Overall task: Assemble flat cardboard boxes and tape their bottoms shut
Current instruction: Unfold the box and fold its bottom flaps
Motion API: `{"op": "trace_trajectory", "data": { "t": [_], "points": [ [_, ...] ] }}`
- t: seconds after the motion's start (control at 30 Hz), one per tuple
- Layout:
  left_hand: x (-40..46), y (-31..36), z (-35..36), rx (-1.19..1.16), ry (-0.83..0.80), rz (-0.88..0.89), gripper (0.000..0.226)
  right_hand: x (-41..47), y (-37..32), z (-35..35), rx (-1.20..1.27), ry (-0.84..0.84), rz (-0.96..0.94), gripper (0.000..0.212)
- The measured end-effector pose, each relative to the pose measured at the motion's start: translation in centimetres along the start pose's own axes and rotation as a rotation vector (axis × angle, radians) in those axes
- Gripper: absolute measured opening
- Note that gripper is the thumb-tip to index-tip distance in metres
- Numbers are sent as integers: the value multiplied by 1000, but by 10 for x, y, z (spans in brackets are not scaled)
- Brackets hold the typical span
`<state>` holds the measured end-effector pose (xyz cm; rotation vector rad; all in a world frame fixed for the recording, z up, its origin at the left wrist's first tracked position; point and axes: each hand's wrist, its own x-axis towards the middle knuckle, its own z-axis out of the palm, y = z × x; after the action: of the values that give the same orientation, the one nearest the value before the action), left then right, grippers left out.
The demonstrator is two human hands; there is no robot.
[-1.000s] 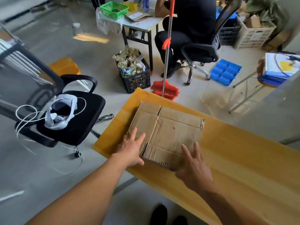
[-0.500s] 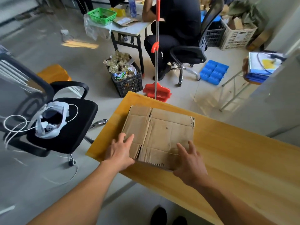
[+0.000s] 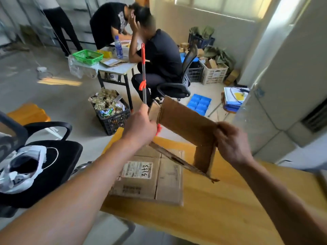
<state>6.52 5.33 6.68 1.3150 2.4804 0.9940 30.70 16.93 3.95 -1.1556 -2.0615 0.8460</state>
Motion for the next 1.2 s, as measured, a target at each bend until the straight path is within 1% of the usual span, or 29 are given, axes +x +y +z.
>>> {"op": "trace_trajectory", "data": {
  "t": [0.07, 0.13, 0.17, 0.23, 0.3, 0.33, 0.37, 0.4, 0.43, 0.5, 0.53, 0.57, 0.6, 0.63, 0.67, 0.7, 0.73, 0.77, 0.8, 0.83, 0.9, 0.93, 1.0, 1.07, 1.1, 1.13, 1.2],
  "points": [
    [9, 42, 4, -101, -94, -4, 12, 12, -6, -51, -91, 91, 39, 14],
    [10, 74, 21, -155, -221, 0, 11, 9, -1, -96, -114, 168, 122, 13],
    [6, 88, 35, -140, -290, 12, 12, 2, 8, -115, -118, 190, 178, 14],
    [-8, 106, 74, -50, -421, 62, 25, -21, 34, -136, -128, 196, 304, 14],
    [-34, 116, 122, 105, -562, 139, 33, -51, 71, -141, -83, 218, 455, 6],
    [-49, 119, 145, 135, -634, 163, 31, -68, 88, -139, -55, 228, 531, 10],
    [-64, 122, 163, 120, -707, 173, 25, -86, 104, -136, -27, 222, 589, 26],
    [-76, 123, 179, 59, -776, 170, 19, -102, 119, -133, -1, 196, 614, 43],
    [-84, 123, 187, -47, -826, 155, 18, -117, 130, -132, 15, 167, 607, 57],
    [-92, 119, 193, -205, -920, 150, 28, -136, 148, -137, 97, 124, 568, 74],
    [-96, 116, 192, -199, -973, 205, 35, -141, 155, -142, 183, 105, 563, 77],
    [-101, 111, 192, -140, -1001, 276, 40, -143, 161, -147, 280, 81, 568, 78],
    [-107, 104, 197, -57, -956, 350, 40, -144, 166, -153, 380, 55, 577, 75],
    [-114, 98, 203, -17, -850, 394, 39, -143, 171, -158, 475, 30, 587, 68],
    [-121, 95, 208, -28, -718, 413, 39, -143, 175, -162, 538, 19, 591, 54],
    [-129, 97, 213, -68, -593, 434, 41, -142, 179, -165, 558, 32, 594, 37],
    [-135, 101, 217, -103, -509, 461, 45, -141, 182, -166, 545, 70, 599, 22],
    [-140, 106, 219, -127, -460, 486, 49, -140, 185, -167, 518, 116, 611, 16],
    [-144, 111, 221, -157, -428, 485, 52, -138, 189, -168, 489, 154, 633, 14],
    [-146, 116, 222, -189, -406, 438, 54, -136, 193, -170, 465, 171, 654, 13],
    [-146, 127, 222, -223, -371, 279, 51, -130, 196, -174, 448, 135, 676, 10],
    [-145, 130, 222, -213, -347, 248, 44, -127, 196, -176, 438, 103, 680, 11],
    [-144, 132, 221, -141, -291, 319, 25, -121, 196, -181, 444, 74, 694, 17],
    [-144, 128, 220, -34, -288, 466, 17, -115, 195, -186, 510, 73, 725, 19],
    [-143, 124, 220, 3, -334, 519, 17, -114, 195, -188, 531, 70, 731, 20],
    [-140, 121, 220, 29, -421, 534, 22, -113, 196, -188, 529, 63, 724, 20],
    [-130, 116, 217, 97, -676, 509, 44, -112, 200, -186, 486, 35, 679, 22]
  ]
}}
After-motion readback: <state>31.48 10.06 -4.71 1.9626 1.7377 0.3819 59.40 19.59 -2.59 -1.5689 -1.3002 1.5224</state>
